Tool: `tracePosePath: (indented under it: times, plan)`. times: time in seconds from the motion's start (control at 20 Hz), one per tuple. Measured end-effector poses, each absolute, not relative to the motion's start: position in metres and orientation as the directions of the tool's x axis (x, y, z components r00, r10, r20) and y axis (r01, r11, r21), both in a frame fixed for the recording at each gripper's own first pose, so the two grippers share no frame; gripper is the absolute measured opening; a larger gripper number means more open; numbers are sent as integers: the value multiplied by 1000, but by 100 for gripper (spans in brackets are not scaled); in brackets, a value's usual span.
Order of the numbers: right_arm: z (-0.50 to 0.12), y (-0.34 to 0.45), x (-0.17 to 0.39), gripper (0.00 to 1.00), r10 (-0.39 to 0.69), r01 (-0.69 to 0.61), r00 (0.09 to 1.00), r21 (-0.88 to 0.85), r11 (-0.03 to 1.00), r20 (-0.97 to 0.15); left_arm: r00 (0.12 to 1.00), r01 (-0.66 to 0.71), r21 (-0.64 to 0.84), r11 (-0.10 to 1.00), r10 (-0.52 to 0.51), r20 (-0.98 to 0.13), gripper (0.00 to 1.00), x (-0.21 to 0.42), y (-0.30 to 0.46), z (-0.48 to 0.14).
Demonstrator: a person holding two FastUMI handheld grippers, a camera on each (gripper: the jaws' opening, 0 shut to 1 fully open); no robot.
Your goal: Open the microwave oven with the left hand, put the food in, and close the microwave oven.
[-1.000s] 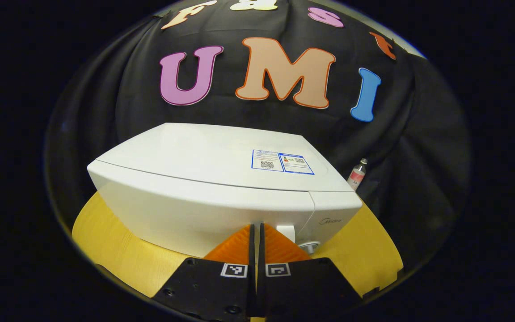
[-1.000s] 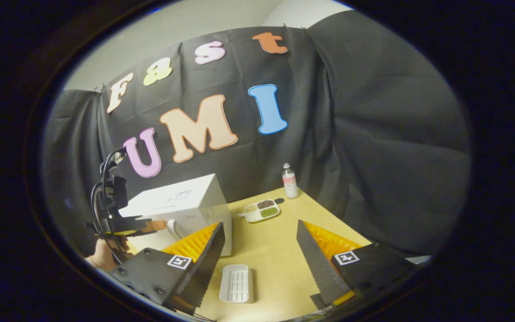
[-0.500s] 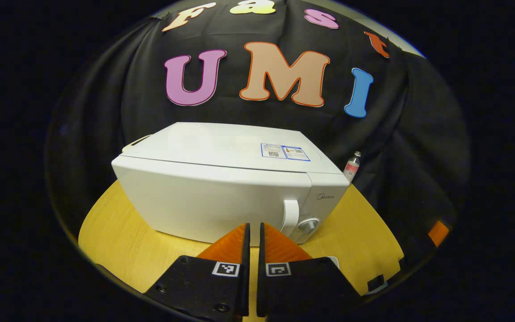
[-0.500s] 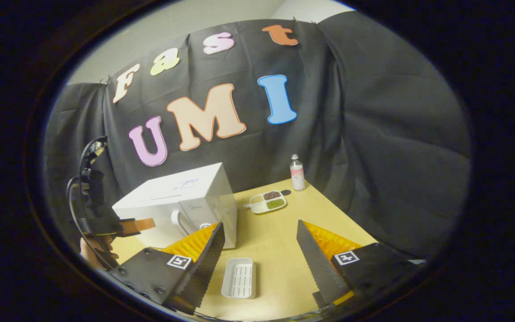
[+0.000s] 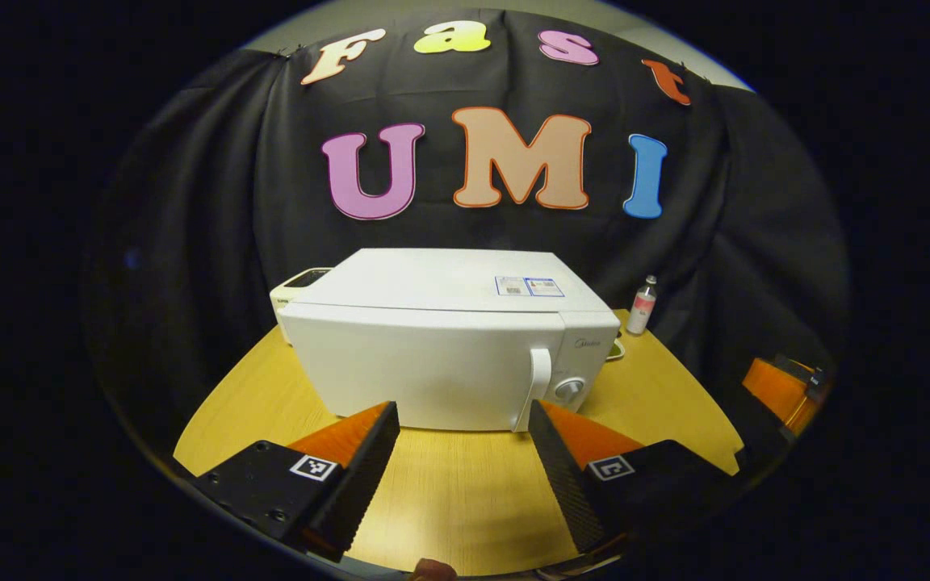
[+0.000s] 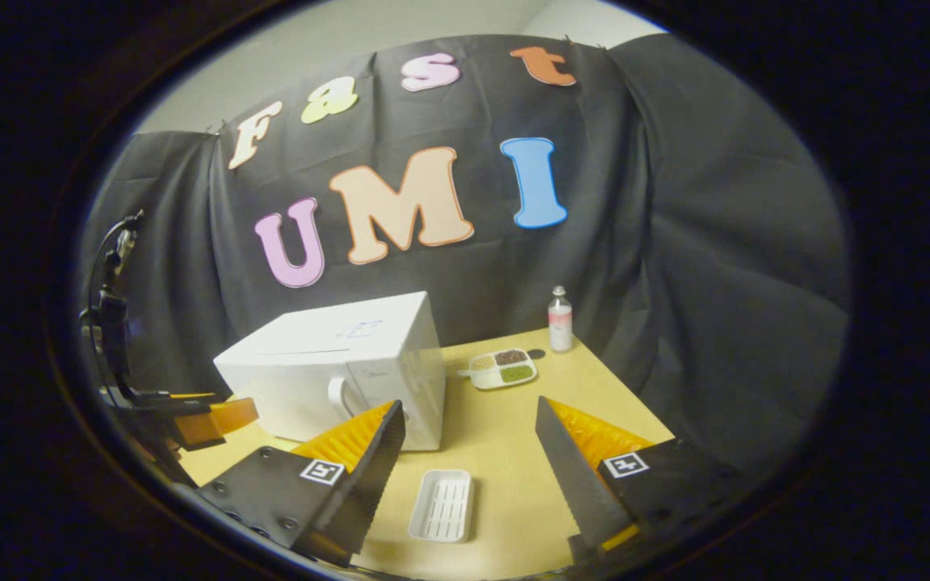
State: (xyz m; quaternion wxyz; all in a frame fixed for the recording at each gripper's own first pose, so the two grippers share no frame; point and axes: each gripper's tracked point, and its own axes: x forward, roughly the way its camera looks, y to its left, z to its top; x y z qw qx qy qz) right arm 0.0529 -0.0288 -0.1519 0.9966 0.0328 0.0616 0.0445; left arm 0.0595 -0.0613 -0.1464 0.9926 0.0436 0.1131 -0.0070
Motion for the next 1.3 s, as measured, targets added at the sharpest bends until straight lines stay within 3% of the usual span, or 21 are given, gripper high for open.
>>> tracePosePath:
  times: [0.3,0.35,0.4,0.55,0.6,0.65,0.8,0.85,0.9,1.3]
  plan:
    - [-103,-5,51,92,155,-155,988,5,988,-5,994,-54,82,995,61,-86,96,54,-45,-91]
    - [-97,-5,50,100,158,-158,987,-3,987,7,994,-71,82,994,77,-72,97,51,-42,-86]
    - [-92,-5,49,92,162,-162,987,-10,987,16,994,-91,81,993,95,-51,97,48,-38,-79]
    - [-81,-10,47,92,147,-146,988,-21,989,42,990,-139,87,986,141,-10,96,45,-33,-71]
    - [-80,-13,46,100,141,-141,989,-17,990,44,991,-134,89,987,136,-10,96,44,-36,-71]
    - [-79,-14,45,92,137,-137,990,-10,991,45,991,-129,88,988,131,-12,96,44,-39,-72]
    - [-79,-21,42,92,121,-121,992,6,993,46,994,-101,70,992,103,-27,96,47,-49,-75]
    - [-78,-24,42,99,114,-115,992,9,993,48,995,-90,68,994,92,-29,96,47,-51,-74]
    - [-78,-27,41,92,107,-108,993,11,994,49,996,-80,68,994,82,-28,96,48,-55,-73]
    - [-85,-43,32,92,66,-68,997,63,996,27,999,-35,99,994,39,-37,96,46,-70,-76]
